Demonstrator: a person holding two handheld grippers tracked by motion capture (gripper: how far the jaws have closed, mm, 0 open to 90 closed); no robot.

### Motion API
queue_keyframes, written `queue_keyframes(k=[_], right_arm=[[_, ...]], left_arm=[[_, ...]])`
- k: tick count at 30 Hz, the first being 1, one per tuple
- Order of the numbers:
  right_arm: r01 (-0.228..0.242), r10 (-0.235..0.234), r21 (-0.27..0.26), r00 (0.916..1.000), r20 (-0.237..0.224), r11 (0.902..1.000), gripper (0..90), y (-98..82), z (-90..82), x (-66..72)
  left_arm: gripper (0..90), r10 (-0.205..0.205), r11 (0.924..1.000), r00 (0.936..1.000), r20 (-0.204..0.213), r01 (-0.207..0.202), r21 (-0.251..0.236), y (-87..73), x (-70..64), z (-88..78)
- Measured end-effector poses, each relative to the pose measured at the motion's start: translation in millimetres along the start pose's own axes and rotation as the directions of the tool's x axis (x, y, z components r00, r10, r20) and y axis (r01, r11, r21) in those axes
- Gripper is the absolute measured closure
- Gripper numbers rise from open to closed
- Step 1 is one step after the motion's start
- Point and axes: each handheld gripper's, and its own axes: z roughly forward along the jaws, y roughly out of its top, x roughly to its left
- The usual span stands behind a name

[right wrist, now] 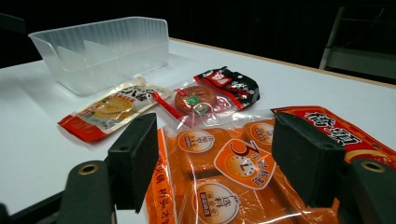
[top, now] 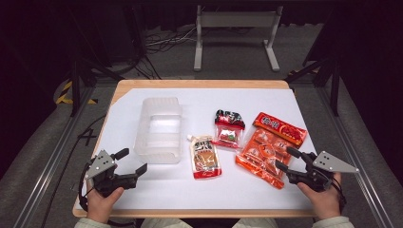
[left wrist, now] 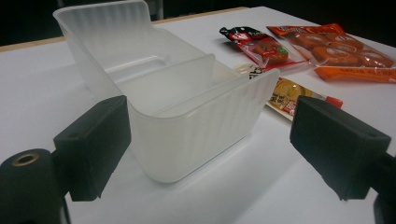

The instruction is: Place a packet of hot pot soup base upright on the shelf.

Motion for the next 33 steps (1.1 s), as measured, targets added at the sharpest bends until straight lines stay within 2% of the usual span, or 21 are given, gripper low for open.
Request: queue_keyframes(k=[4, 6, 7, 10, 17, 21, 23, 25, 27, 30, 31, 33], right_arm=[[0.002, -0.002, 0.006, 0.9999, 0.017, 1.0000, 32.5, 3.5, 0.1, -3.5], [-0.031, 0.029, 0.040, 0.9983, 0.050, 0.9987, 33.5, 4.9, 2.4, -8.2], [-0.067, 0.061, 0.075, 0.9954, 0.074, 0.9949, 33.4, 4.5, 5.7, -12.7], [-0.099, 0.094, 0.084, 0.9934, 0.066, 0.9916, 33.6, 4.9, 10.9, -19.9], [-0.074, 0.070, 0.080, 0.9959, 0.057, 0.9940, 33.0, 23.4, 21.1, -28.4], [-0.080, 0.076, 0.080, 0.9956, 0.055, 0.9936, 34.5, 29.1, 26.3, -34.6], [-0.074, 0.067, 0.094, 0.9949, 0.075, 0.9928, 35.2, 34.8, 31.6, -42.7], [-0.073, 0.065, 0.099, 0.9947, 0.079, 0.9924, 35.2, 35.8, 32.8, -44.9], [-0.082, 0.071, 0.117, 0.9930, 0.094, 0.9897, 35.2, 38.9, 38.8, -54.2], [-0.097, 0.085, 0.122, 0.9917, 0.097, 0.9878, 37.5, 39.4, 43.5, -60.4], [-0.136, 0.123, 0.154, 0.9883, 0.090, 0.9787, 39.1, 40.2, 48.1, -66.8], [-0.135, 0.122, 0.154, 0.9884, 0.090, 0.9788, 39.0, 40.6, 49.2, -68.6]], left_arm=[[14.1, -0.008, 0.9999, 0.9998, -0.020, 0.008, 0.010, 0.6, 0.6, 1.4], [14.3, -0.012, 0.9998, 0.9996, -0.027, 0.012, 0.013, 0.8, 1.0, 2.5], [14.2, -0.012, 0.9998, 0.9995, -0.028, 0.013, 0.012, 0.9, 1.2, 2.8], [14.1, -0.019, 0.9997, 0.9995, -0.025, 0.019, 0.013, 1.0, 1.6, 3.2], [13.9, -0.020, 0.9998, 0.9995, -0.026, 0.021, 0.006, 2.0, 2.6, 3.4], [13.7, -0.031, 0.9995, 0.9993, -0.022, 0.031, 0.000, 2.3, 4.3, 2.5], [13.4, -0.027, 0.9996, 0.9994, -0.020, 0.027, 0.003, 1.7, 4.3, 2.6], [13.3, -0.025, 0.9997, 0.9996, -0.015, 0.025, 0.005, 1.7, 4.4, 2.7], [13.2, -0.022, 0.9997, 0.9997, -0.009, 0.022, 0.010, 1.6, 4.0, 3.0], [13.2, -0.010, 0.9996, 0.9999, -0.006, 0.010, 0.028, 0.4, 2.1, 4.7], [13.1, -0.008, 0.9996, 0.9999, -0.007, 0.008, 0.026, 0.3, 1.9, 5.1], [13.0, -0.010, 0.9996, 0.9999, -0.004, 0.010, 0.025, 0.2, 1.9, 4.5]])
